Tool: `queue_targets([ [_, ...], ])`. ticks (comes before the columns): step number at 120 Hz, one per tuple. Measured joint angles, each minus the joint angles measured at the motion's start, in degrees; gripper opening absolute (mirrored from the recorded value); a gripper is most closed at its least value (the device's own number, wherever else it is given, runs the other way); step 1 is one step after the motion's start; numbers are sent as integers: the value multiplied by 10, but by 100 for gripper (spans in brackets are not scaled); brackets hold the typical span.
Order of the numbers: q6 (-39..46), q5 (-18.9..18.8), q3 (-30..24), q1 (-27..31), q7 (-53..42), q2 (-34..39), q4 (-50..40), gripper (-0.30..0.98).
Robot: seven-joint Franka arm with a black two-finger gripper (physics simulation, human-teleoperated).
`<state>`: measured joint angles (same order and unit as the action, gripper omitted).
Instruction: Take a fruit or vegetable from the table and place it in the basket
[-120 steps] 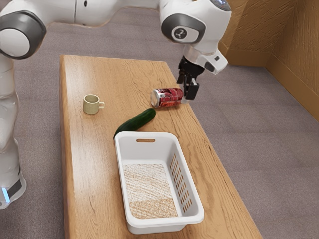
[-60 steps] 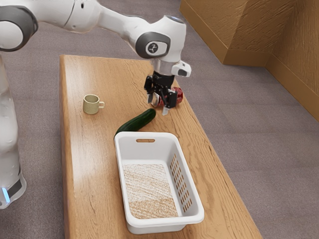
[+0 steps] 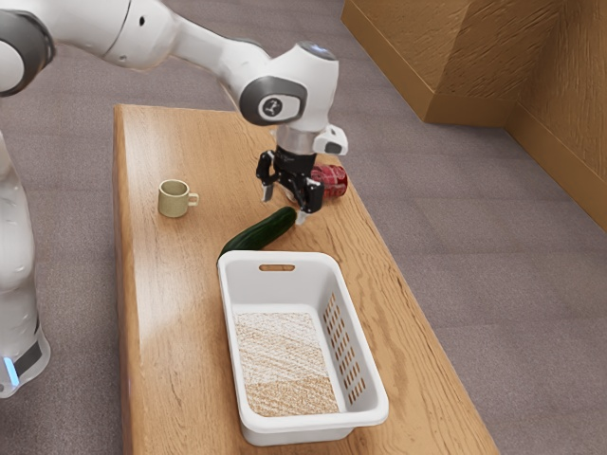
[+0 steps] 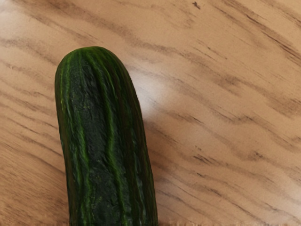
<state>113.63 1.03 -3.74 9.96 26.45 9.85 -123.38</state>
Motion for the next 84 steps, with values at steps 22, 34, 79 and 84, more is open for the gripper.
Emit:
queue_targets([
  [22,-23,-19,-5,1,42,1,-12,69],
  [34,-29,-21,-6,1,62,3,-22,69],
  [79,-23,-21,-12,0,126,2,-56,69],
  [84,-20,-21,-13,0,132,2,-59,69],
])
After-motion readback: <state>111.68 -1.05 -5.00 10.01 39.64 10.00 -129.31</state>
